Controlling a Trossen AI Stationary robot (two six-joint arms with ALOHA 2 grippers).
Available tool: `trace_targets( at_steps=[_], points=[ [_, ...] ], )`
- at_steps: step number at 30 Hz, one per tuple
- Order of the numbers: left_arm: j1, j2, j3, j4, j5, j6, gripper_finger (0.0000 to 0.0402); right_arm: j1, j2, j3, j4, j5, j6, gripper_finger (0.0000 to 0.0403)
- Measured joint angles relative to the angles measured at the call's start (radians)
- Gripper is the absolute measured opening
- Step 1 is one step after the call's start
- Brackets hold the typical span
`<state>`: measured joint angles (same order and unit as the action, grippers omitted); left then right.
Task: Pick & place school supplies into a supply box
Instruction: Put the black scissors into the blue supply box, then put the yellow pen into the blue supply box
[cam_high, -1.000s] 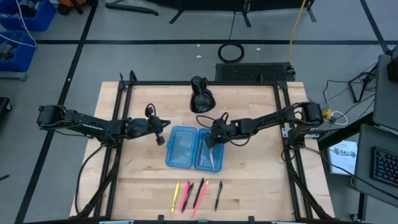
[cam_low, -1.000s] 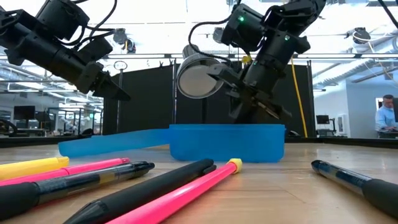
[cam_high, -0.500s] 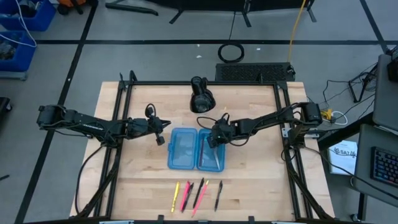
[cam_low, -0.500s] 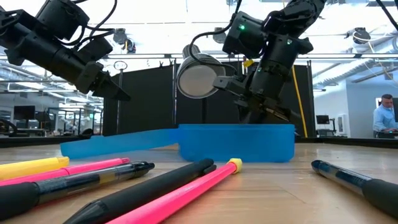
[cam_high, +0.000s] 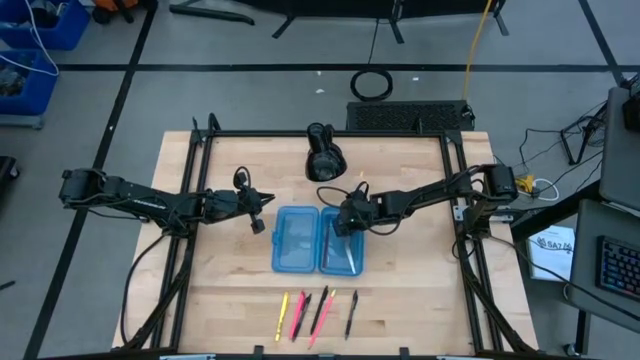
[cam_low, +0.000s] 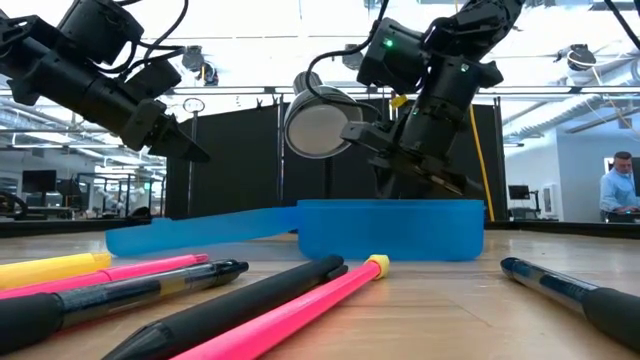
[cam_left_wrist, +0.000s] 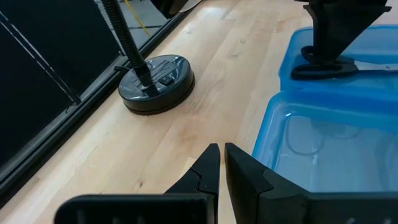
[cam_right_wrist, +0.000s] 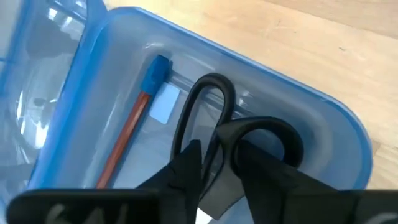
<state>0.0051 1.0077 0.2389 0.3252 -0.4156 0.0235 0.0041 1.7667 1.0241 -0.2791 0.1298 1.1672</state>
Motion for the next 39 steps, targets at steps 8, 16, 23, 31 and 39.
trace_targets(
  at_steps=[8,16,23,31,39],
  points=[
    [0.000,0.000,0.000,-0.001,0.000,0.000,0.0031,-0.003,-0.075,0.000,0.075,0.001,-0.026,0.0116],
    [0.000,0.000,-0.001,-0.015,0.015,0.003,0.0031,0.015,-0.256,0.000,0.148,-0.005,-0.387,0.0115],
    [0.000,0.000,-0.001,-0.082,0.018,0.029,0.0031,0.184,-0.434,-0.008,0.138,0.140,-0.870,0.0076],
    [-0.003,0.000,-0.001,-0.025,0.018,0.160,0.0031,0.354,-0.537,-0.043,0.156,0.392,-1.276,0.0007],
    [-0.010,0.000,-0.001,0.038,0.023,0.264,0.0031,0.405,-0.637,-0.349,0.497,0.313,-1.376,0.0001]
  ],
)
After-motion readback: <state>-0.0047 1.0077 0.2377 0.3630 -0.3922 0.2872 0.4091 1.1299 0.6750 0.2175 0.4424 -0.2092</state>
